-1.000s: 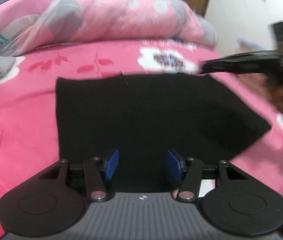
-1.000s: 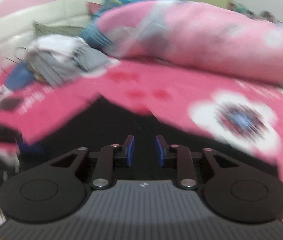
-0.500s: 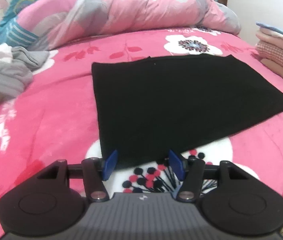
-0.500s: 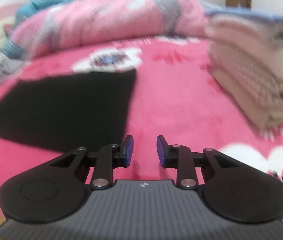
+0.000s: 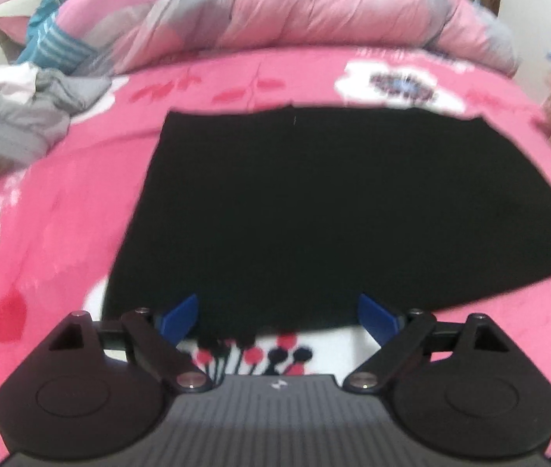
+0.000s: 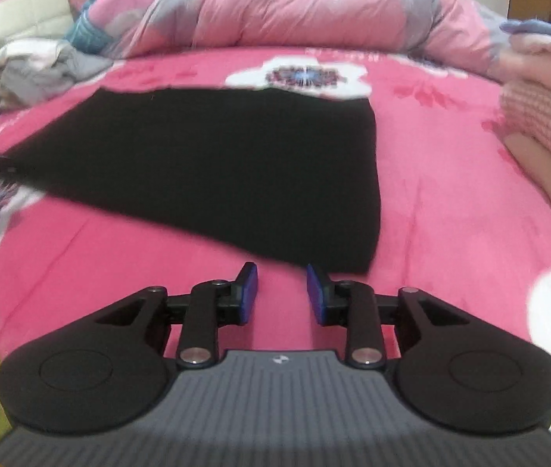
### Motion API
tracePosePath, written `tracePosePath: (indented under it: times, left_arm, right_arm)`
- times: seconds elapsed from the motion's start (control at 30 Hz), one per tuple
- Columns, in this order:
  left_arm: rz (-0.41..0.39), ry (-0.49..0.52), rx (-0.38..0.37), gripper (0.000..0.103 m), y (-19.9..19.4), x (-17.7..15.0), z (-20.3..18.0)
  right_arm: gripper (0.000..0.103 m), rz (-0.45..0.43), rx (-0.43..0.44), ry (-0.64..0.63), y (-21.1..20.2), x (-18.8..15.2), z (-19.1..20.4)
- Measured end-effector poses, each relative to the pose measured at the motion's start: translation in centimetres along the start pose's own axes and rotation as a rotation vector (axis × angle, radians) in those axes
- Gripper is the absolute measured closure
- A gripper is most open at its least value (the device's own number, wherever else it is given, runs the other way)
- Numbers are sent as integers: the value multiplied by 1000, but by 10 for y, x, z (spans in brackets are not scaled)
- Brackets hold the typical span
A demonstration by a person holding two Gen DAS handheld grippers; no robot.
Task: Fold clothes
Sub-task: 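Lower both grippers to the edge of the folded black shirt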
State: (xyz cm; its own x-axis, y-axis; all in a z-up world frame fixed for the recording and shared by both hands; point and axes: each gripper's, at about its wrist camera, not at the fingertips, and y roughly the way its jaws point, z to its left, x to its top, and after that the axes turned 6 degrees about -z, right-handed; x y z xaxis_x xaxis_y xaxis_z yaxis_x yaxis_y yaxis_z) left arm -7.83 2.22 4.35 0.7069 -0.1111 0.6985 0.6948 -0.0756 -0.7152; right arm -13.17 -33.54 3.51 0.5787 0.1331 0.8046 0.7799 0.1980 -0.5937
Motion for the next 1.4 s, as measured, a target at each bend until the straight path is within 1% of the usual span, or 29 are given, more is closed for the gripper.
tracePosePath:
  times: [0.07, 0.13, 0.17, 0.2, 0.27, 0.33, 0.47, 0.5, 0.57, 0.67, 0.7, 0.77, 0.83, 0.87, 0.93, 1.0, 1.07, 1.13, 1.2, 1.3, 1.4]
  left_arm:
    - [-5, -3, 11, 9, 1, -2, 1]
    - [-6, -11, 25, 6, 1, -3, 1]
    - [-5, -16, 31, 6, 1, -4, 1]
    - [-5, -21, 38, 4, 1, -5, 1]
    - [-4, -30, 51, 2, 2, -6, 1]
    - [-8, -38, 64, 0, 1, -8, 0]
    - [-10, -46, 77, 0, 1, -11, -3]
    - [-8, -46, 79, 0, 0, -11, -3]
    - [-2, -45, 82, 0, 0, -12, -4]
    - [2, -48, 82, 0, -1, -12, -3]
    - [4, -53, 82, 0, -1, -13, -3]
    - [6, -61, 84, 0, -1, -14, -2]
    - [12, -71, 86, 0, -1, -15, -2]
    - [12, -74, 88, 0, -1, -16, -2]
    - [10, -78, 91, 0, -2, -17, -2]
    - [8, -84, 94, 0, -2, -18, -2]
    - [7, -87, 98, 0, -2, -18, -2]
    - [6, -86, 102, 0, -2, -19, -3]
    - [5, -85, 104, 0, -2, -19, -3]
    - [5, -89, 104, 0, -1, -19, -3]
    - [3, -93, 106, 0, -1, -19, -2]
  right_arm:
    - [71, -23, -5, 25, -11, 11, 1]
    - [64, -46, -11, 51, -23, 22, 1]
    - [56, -75, -13, 68, -21, 31, 2]
    - [53, -104, -14, 86, -20, 40, 2]
    - [52, -113, -14, 107, -6, 52, 6]
    - [52, -79, -34, 77, 14, 49, 15]
    - [52, -12, -74, 15, 54, 44, 35]
    - [52, 9, -85, 4, 58, 37, 39]
    - [52, -2, -82, -22, 49, 30, 46]
    - [52, 30, 3, -13, 31, 32, 48]
    - [52, 20, 26, 2, 25, 34, 47]
    - [51, -16, 5, 9, 18, 41, 47]
    - [48, -60, -43, 17, 16, 48, 46]
    - [46, -65, -66, 32, 19, 51, 44]
    - [44, -53, -81, 53, 28, 53, 42]
    - [39, -31, -90, 28, 39, 49, 48]
    - [36, -1, -96, -3, 51, 42, 56]
    - [32, 3, -115, -19, 58, 34, 64]
    - [25, -5, -137, -14, 58, 33, 65]
    - [18, 0, -147, 25, 58, 33, 61]
    - [14, 1, -152, 36, 58, 31, 59]
